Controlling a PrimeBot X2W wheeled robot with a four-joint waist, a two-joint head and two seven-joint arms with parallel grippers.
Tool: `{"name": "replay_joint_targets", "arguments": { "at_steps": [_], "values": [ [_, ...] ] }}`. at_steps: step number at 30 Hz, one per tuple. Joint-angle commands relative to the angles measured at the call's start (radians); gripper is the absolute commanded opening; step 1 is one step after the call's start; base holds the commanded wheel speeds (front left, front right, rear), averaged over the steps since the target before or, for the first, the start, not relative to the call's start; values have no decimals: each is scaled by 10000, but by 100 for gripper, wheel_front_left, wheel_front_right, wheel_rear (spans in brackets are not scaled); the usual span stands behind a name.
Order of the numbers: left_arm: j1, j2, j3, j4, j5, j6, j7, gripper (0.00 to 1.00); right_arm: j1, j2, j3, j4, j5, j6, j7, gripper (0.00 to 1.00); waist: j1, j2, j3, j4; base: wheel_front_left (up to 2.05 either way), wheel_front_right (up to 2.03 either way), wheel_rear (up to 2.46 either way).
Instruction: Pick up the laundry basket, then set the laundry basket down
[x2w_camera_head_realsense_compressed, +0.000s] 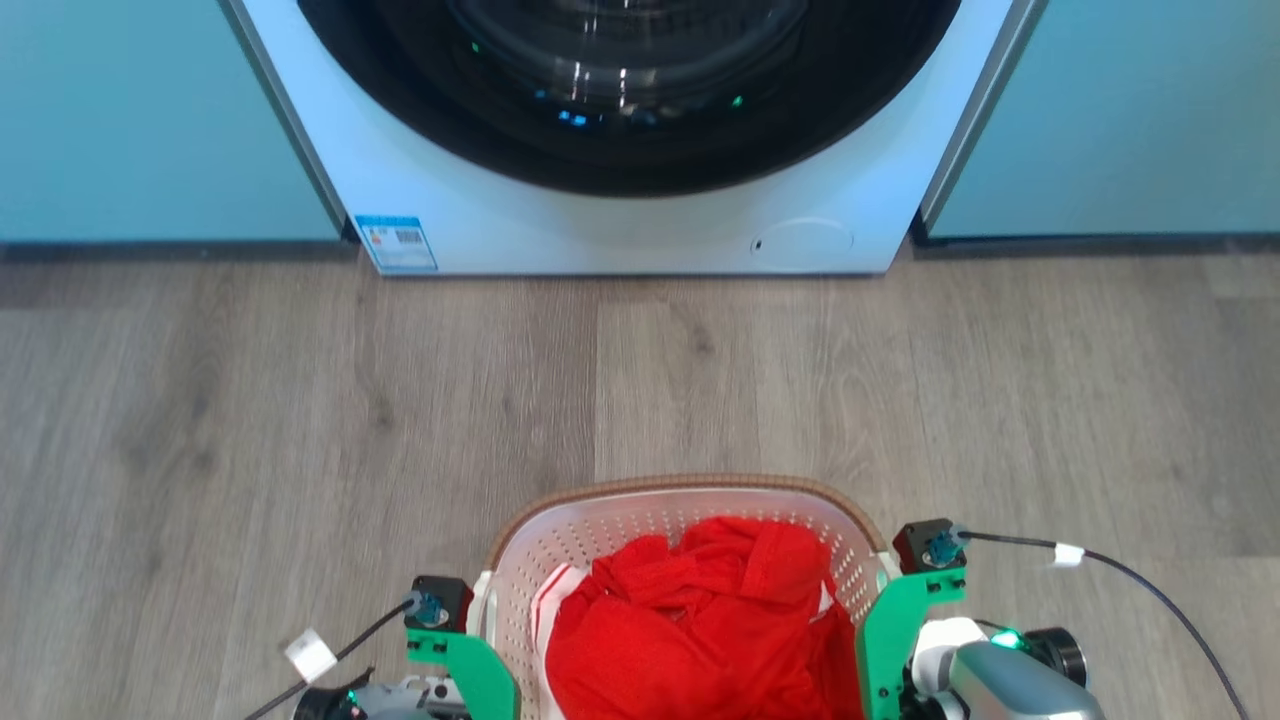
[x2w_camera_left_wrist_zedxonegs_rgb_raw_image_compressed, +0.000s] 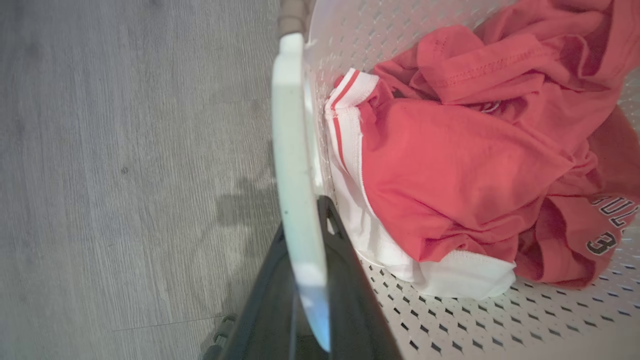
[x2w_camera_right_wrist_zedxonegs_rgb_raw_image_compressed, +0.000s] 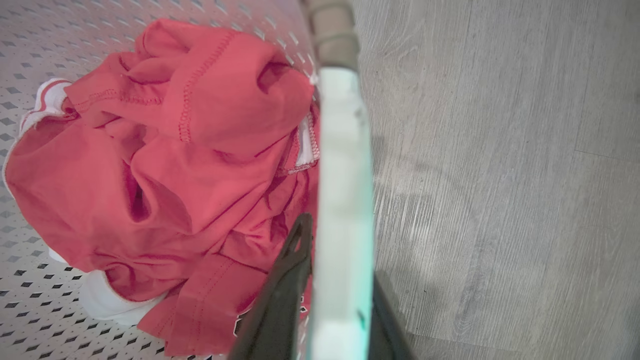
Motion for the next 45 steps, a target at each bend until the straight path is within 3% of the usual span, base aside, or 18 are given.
{"name": "replay_joint_targets", "arguments": {
  "at_steps": [1, 14, 45],
  "values": [
    [-269, 321, 163, 46, -28, 13, -15, 0, 59, 42, 260, -161, 5, 27, 14, 0, 1, -1, -191, -41, 0, 0, 0],
    [88, 321, -238, 242, -315, -95, 399, 0, 503, 42, 1143, -88, 878, 27, 420, 0, 1, -1, -1082, -80, 0, 0, 0],
    [-139, 321, -695, 435, -646, -62, 341, 0, 283, 42, 2145, 172, 1785, 27, 148, 0, 1, -1, -1181, -109, 0, 0, 0]
  ]
}}
